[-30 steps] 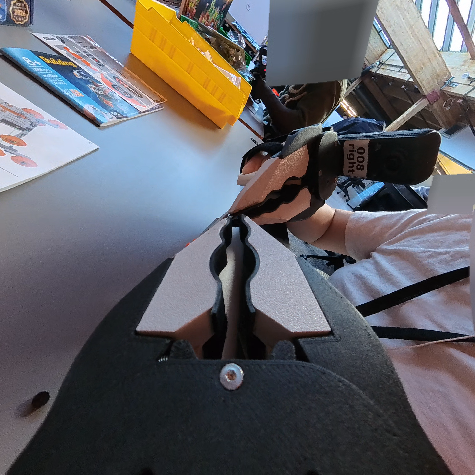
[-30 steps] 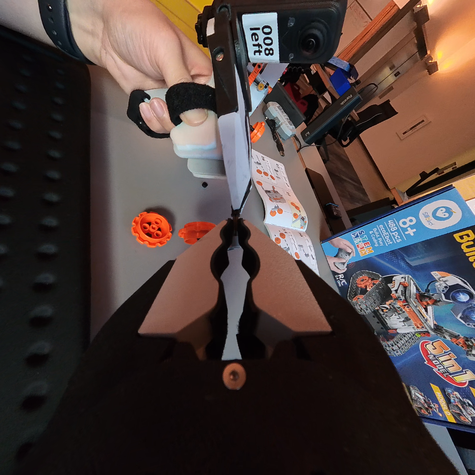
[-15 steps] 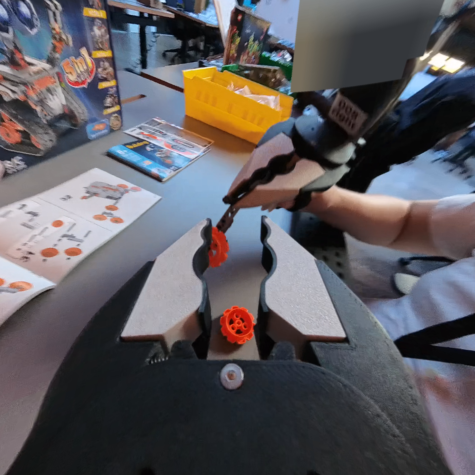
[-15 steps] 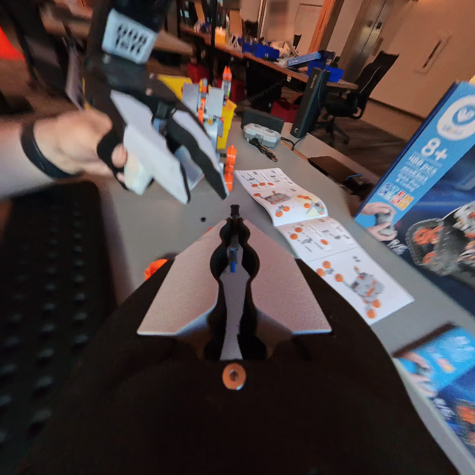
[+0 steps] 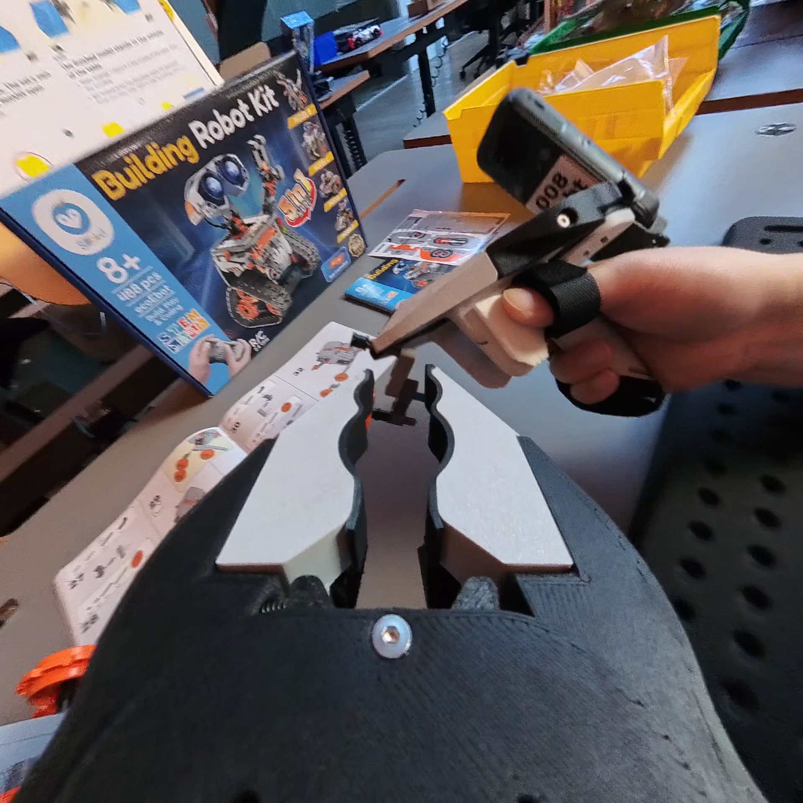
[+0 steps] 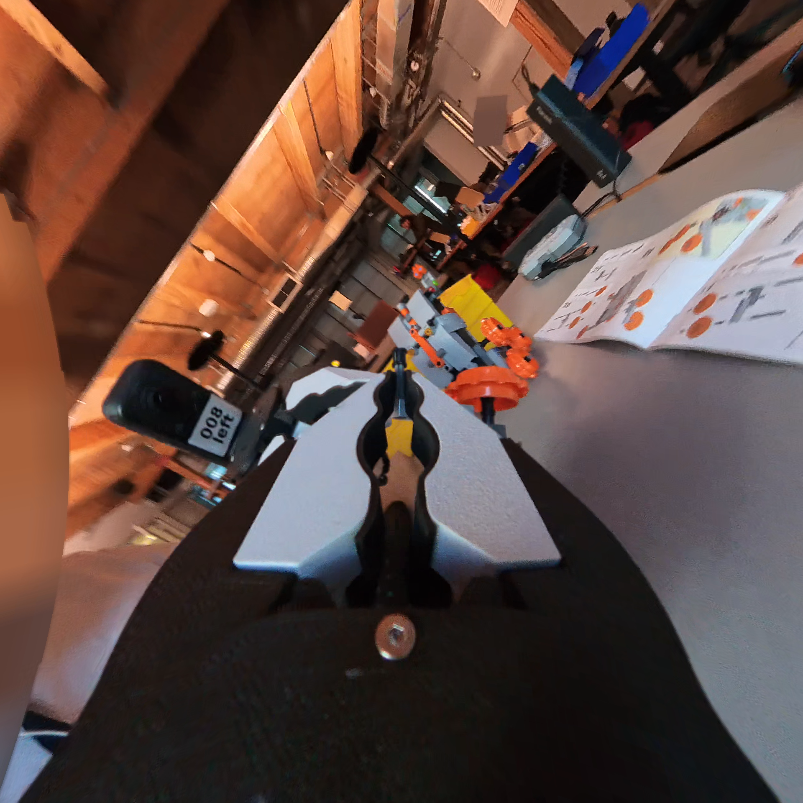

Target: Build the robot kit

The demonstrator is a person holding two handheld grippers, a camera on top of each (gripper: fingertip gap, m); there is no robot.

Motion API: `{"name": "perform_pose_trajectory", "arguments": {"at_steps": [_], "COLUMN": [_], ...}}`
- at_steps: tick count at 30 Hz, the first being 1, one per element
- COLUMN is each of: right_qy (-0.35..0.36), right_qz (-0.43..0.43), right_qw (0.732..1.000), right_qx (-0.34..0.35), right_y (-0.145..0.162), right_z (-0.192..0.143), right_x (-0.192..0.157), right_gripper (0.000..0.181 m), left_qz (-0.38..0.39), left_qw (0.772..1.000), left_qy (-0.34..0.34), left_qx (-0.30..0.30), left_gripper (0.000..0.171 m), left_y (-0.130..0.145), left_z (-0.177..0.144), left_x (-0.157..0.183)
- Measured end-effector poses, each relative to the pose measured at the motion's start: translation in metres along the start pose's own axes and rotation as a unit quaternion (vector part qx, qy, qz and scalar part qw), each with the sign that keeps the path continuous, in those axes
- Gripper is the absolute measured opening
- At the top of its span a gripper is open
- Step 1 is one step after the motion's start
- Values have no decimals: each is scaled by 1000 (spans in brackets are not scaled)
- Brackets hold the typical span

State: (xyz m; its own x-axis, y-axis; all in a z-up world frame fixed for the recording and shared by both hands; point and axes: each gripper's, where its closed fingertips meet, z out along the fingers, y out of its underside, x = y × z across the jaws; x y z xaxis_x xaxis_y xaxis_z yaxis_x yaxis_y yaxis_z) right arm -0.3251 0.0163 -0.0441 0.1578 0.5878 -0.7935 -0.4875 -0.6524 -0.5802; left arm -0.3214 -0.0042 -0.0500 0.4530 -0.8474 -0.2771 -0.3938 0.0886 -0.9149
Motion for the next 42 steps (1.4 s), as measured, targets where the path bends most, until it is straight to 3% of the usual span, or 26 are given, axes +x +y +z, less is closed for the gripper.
{"name": "perform_pose_trajectory", "arguments": {"at_steps": [6,16,23,27,28,30,34,36,38,42], "right_qy": [-13,-17,-21,-31,-47,-67,1,8,14,-7], "right_qz": [53,69,-24,-147,-206,-350,-607,-666,-698,-694], "right_qw": [998,997,999,987,975,925,759,703,673,673], "right_qx": [14,18,-26,-50,-63,-130,-235,-249,-244,-256], "right_y": [2,10,13,4,5,21,38,42,42,53], "right_z": [5,12,10,-2,-5,-11,-21,-21,-18,-18], "right_x": [4,8,-7,-22,-31,-42,-27,-29,-32,-34], "right_gripper": [2,2,8,22,29,38,43,40,38,38], "left_qz": [15,12,3,-13,-5,29,114,141,162,189], "left_qw": [999,999,998,996,995,992,986,982,978,974], "left_qy": [-13,14,58,87,96,112,112,119,121,119], "left_qx": [-34,-30,7,21,25,42,47,48,47,42], "left_gripper": [19,7,6,6,6,6,6,6,6,6], "left_y": [14,20,13,15,15,12,12,13,14,18], "left_z": [12,12,-2,-12,-15,-21,-25,-26,-26,-26], "left_x": [-2,-3,2,1,4,12,25,34,40,44]}}
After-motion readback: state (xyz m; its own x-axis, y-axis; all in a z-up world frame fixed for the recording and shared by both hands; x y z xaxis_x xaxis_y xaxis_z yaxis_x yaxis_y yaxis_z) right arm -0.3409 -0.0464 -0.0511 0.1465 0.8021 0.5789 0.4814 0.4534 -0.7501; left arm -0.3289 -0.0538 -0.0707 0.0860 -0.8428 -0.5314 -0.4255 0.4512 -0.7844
